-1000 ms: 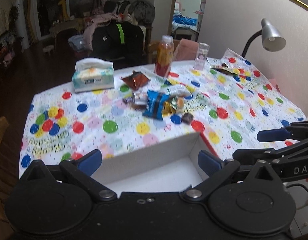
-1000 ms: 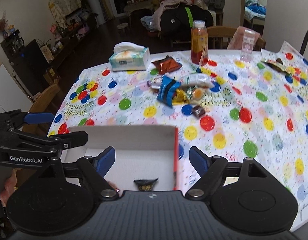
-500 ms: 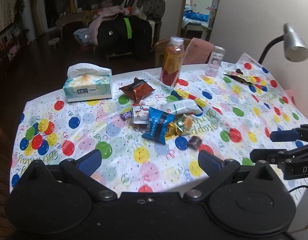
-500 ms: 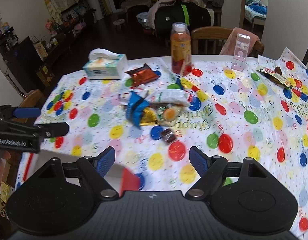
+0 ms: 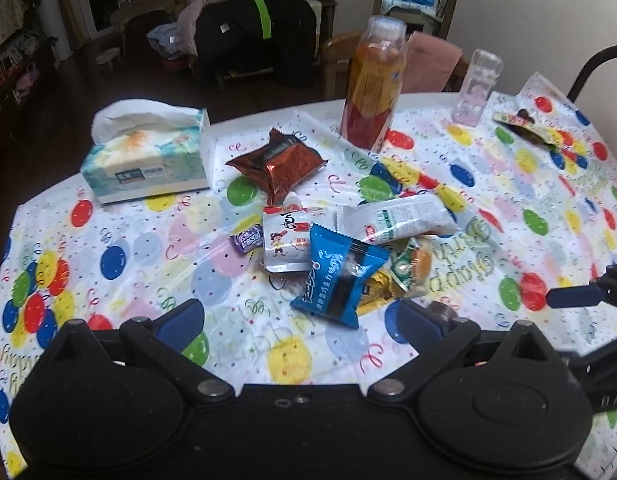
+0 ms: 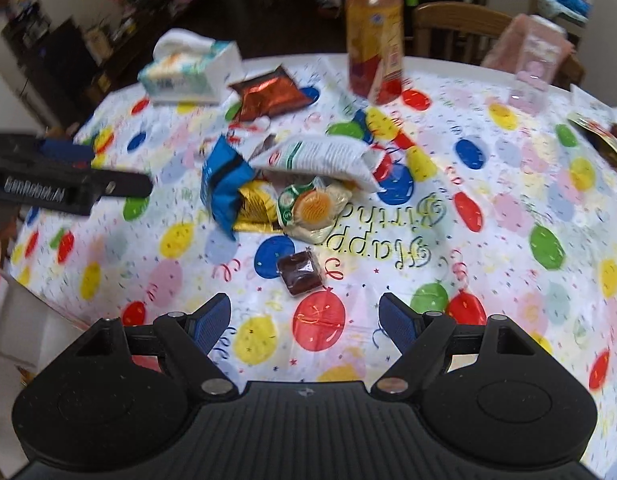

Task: Organize snacks
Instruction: 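Move both tools out of the box back over the snacks, then grasp the blue wrapped snack with the left tool while the right tool grasps the brown square candy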

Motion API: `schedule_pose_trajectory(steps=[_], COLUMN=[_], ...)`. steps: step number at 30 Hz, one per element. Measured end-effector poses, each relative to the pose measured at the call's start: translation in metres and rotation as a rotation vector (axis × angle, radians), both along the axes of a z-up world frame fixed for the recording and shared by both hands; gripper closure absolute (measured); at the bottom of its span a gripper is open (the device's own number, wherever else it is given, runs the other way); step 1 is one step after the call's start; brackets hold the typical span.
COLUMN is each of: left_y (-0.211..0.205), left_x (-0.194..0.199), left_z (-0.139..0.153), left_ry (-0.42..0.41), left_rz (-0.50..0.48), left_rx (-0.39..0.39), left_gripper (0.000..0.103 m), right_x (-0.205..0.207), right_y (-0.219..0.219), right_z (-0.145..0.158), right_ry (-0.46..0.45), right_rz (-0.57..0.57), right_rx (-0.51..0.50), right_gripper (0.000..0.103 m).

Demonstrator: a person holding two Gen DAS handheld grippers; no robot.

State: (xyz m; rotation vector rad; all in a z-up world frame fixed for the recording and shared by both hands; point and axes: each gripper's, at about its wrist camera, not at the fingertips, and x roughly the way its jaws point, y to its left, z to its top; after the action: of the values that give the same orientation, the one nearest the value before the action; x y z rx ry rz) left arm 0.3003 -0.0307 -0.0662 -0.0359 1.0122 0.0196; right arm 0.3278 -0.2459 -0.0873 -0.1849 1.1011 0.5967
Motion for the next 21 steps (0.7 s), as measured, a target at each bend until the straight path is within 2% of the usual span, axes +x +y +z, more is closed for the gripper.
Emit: schedule_pose_trajectory(steps=[4, 6, 7, 13, 18, 21], left_y=[0.000, -0.001, -0.002, -0.004, -0.005, -0.003], left_x=[0.017, 0.025, 0.030, 0.049, 0.054, 0.057], left_z=[-0.018, -0.028, -0.033, -0.055, -0.067, -0.072], left_ry=[0.023, 0.057, 0.077, 0.117, 0.132, 0.143], left_rz=[-0.014, -0.034, -0.039, -0.025, -0.062, -0.064], left_rx=[-0.025, -0.044, -0.049, -0.096, -0.074, -0.092], left_gripper=[0.003, 0.006, 0.010, 0.022, 0.032, 0.041], right_x=[0.012, 0.019, 0.021, 0.035, 0.041, 0.043], right_y=[0.009, 0.014, 0.016, 0.028, 0.033, 0.037], right_z=[-0.019, -0.027, -0.032, -0.054, -0.064, -0.069], right_ry=[0.001, 0.010, 0.014, 0.046, 0.057, 0.062], right_rz=[0.072, 0.098, 0.107, 0.144, 0.158, 0.165], right_rx=[-0.027, -0.036, -0.042, -0.045, -0.035, -0.031], right_gripper=[0.022, 0.022, 0.022, 0.035, 0.043, 0.049])
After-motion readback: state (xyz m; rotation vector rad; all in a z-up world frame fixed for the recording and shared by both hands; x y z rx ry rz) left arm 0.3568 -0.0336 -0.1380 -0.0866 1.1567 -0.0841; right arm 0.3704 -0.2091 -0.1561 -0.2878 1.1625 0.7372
